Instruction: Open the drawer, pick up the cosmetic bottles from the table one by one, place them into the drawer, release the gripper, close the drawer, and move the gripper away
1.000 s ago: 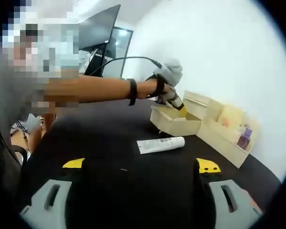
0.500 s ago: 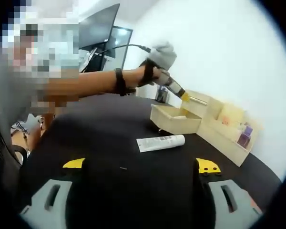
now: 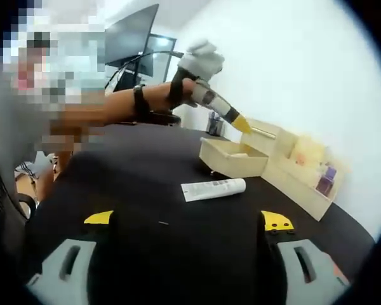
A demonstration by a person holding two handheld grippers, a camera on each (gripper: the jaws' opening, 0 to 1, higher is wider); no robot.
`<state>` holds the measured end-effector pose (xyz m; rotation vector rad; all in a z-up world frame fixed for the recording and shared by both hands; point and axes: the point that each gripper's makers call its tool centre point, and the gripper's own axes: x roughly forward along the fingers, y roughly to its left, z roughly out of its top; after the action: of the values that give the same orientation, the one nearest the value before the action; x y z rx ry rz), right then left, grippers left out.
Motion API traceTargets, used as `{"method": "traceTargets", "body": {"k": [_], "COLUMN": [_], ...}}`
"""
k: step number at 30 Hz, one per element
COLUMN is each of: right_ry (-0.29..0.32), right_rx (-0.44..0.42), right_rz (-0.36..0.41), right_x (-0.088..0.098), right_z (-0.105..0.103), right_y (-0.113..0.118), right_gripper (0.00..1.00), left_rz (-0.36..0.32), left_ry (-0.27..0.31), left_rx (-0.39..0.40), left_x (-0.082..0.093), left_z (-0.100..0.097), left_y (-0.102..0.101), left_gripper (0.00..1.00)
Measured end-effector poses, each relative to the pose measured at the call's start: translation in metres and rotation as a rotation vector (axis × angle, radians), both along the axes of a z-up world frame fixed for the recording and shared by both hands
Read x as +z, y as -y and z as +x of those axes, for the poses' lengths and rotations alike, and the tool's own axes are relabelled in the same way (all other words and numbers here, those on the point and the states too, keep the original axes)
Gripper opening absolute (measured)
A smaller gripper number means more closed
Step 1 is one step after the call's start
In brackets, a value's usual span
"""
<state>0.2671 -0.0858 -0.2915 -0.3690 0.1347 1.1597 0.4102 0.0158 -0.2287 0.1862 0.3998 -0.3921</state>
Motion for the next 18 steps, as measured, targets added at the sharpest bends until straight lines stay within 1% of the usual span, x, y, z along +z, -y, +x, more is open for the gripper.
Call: {"method": "traceTargets", "body": {"k": [2,6,7,9,11,12,13,15,16,18], "right_ry": [-0.001,-0.002,-0.002,-0.001,0.0,-0.001,-0.001,0.0,-0.001,-0.002], "right_rx": [0.002,0.003,0.003,0.001,-0.001,-0.001,-0.002,-0.002,-0.002,-0.001], "right_rz": [-0.002,-0.002,-0.003,-0.003,-0.001,0.0,0.0,-0.002,-0.003,-0.006], "right_x": [-0.001,-0.001,-0.002,-0.002,-0.001,-0.001,0.0,-0.001,-0.001,-0.002], "right_z": [-0.001,-0.001,-0.001,-0.001,-0.001,0.0,0.001,0.001,0.001,0.001], "right_y": [0.0,-0.001,-0.001,-0.001,-0.001,0.0,0.0,0.0,0.0,-0.001], "right_gripper": [0.85,0.85,0.85,0.85,0.85,0.85,0.85,0.85,0.85,0.85], "left_rz": [0.006,0.027,0.033,0.068,0.088,0.092,0.098,0.096,0.083,0.073], "left_ry": [-0.01,-0.054,-0.064,-0.085,-0.095,-0.099,-0.076,-0.074,-0.08,-0.088], "left_rx": [-0.016,-0.056,-0.059,-0.069,-0.071,-0.07,-0.076,-0.076,-0.082,-0.09], "left_x": [-0.006,-0.026,-0.03,-0.045,-0.052,-0.055,-0.053,-0.053,-0.052,-0.051], "left_z": [-0.006,-0.021,-0.021,-0.031,-0.032,-0.033,-0.031,-0.036,-0.038,-0.039], "left_y": [0.005,0.016,0.015,0.018,0.015,0.014,0.013,0.015,0.017,0.017], "left_gripper": [0.28,0.28,0.28,0.28,0.28,0.28,0.29,0.29,0.28,0.29]}}
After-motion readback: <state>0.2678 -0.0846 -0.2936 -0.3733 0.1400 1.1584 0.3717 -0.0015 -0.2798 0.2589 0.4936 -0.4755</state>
